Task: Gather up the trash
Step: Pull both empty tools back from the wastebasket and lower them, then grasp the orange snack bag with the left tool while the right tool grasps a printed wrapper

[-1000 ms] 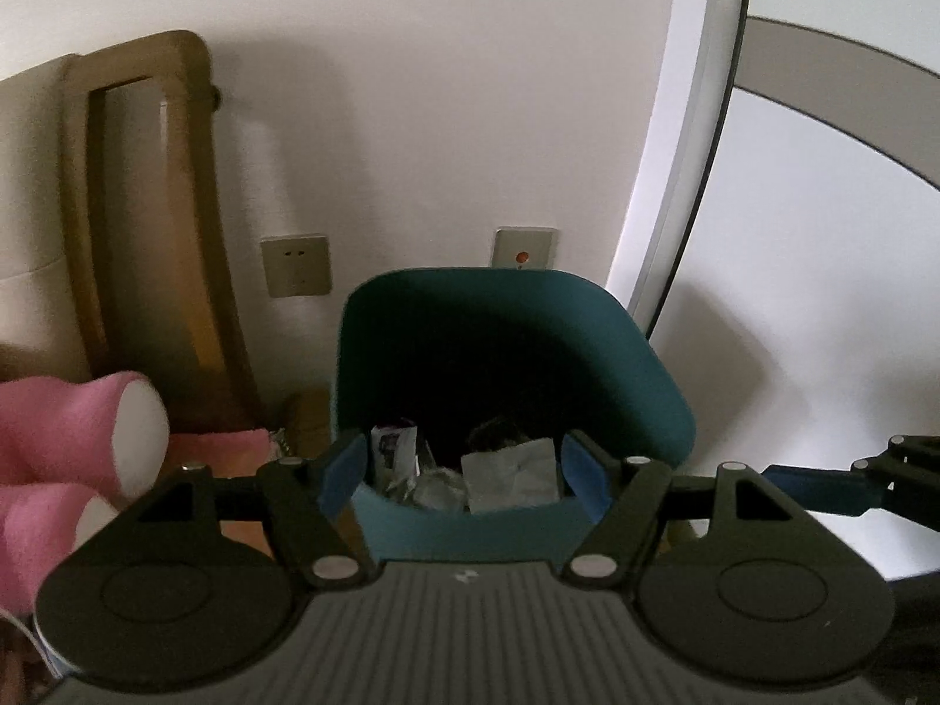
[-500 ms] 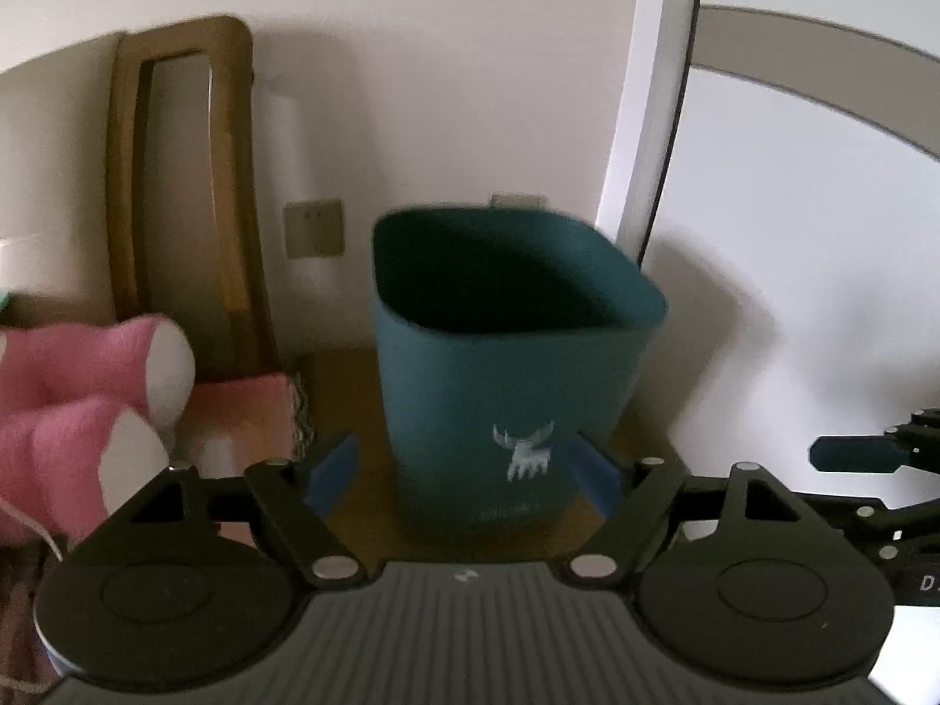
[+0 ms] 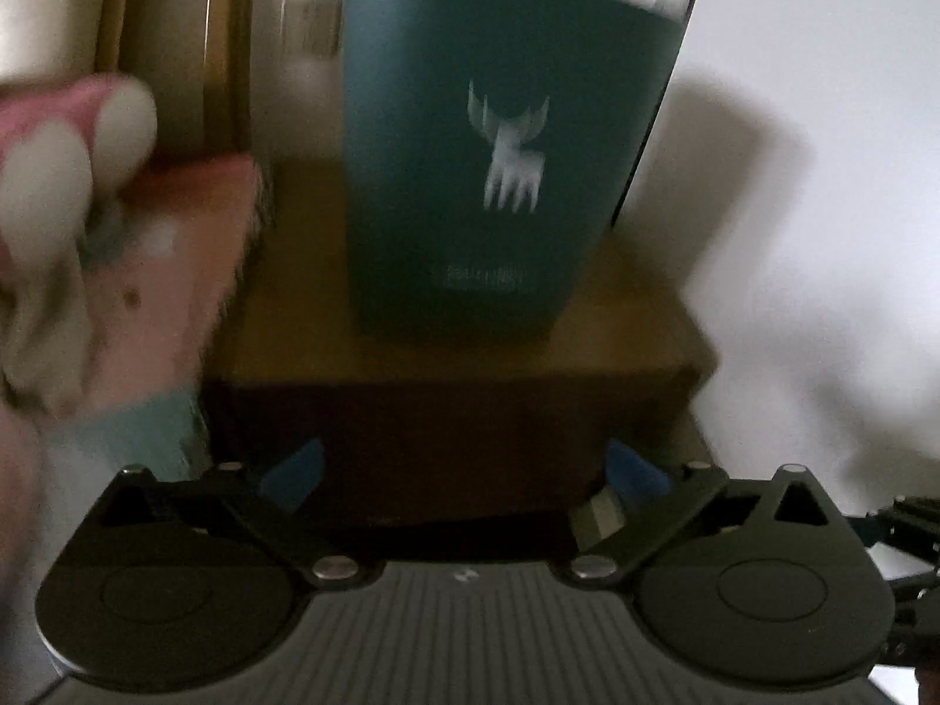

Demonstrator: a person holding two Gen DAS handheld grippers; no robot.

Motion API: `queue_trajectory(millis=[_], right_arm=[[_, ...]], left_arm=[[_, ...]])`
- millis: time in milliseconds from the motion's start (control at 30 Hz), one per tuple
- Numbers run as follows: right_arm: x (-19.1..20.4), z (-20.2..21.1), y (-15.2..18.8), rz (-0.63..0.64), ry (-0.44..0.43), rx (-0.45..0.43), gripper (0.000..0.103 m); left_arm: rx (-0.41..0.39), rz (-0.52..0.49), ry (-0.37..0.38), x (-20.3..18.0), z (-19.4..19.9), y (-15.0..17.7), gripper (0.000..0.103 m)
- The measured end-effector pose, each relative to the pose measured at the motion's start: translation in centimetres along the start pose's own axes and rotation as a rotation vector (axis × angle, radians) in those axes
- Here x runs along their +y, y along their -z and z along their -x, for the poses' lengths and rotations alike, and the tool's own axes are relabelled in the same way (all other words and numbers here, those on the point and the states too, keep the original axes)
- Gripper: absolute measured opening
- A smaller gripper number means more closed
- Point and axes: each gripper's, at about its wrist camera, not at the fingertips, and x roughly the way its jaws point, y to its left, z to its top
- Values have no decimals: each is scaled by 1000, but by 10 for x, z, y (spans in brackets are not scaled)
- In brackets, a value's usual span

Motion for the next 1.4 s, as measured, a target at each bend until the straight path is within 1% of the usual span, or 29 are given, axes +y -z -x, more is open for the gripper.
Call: queue_trajectory(millis=[100,133,233,300,467,633,733,833,1067,1200,1333,1367,1400], right_arm=[[-12,-39,37,-26,-2,45,55],[-17,-55,50,-38,-5,63,55],[-28,-97,84,-69,-4,99,55],[-36,-127,105,-99,-8,121,55],[-52,-198,143,-173,-14,159,55],[-64,-258,171,-220,-23,204,55],[-67,-291,186,-223,-20,238,55],[-70,-320,197,-229,-17,273,55],[-76,-379,211,-238,-4,336,55],[-75,-402,211,-231,1,360,55],[-75,-417,214,-217,0,373,53],[-77,-426,210,-213,3,380,52],[-76,-429,211,-207,7,387,52]], left_arm=[[55,3,-21,-3,-40,40,103],[61,5,-17,-3,-53,53,103],[125,6,-43,-4,-104,99,103],[167,16,-41,-4,-137,130,103],[250,2,-76,-6,-211,199,103],[290,-18,-95,-1,-268,254,103],[309,-41,-104,2,-300,275,103],[323,-56,-109,3,-330,288,103],[382,-78,-100,4,-399,302,103],[409,-123,-99,-4,-425,307,103],[435,-164,-99,-9,-442,313,102],[443,-168,-101,-8,-445,314,102],[450,-168,-99,-8,-449,315,99]])
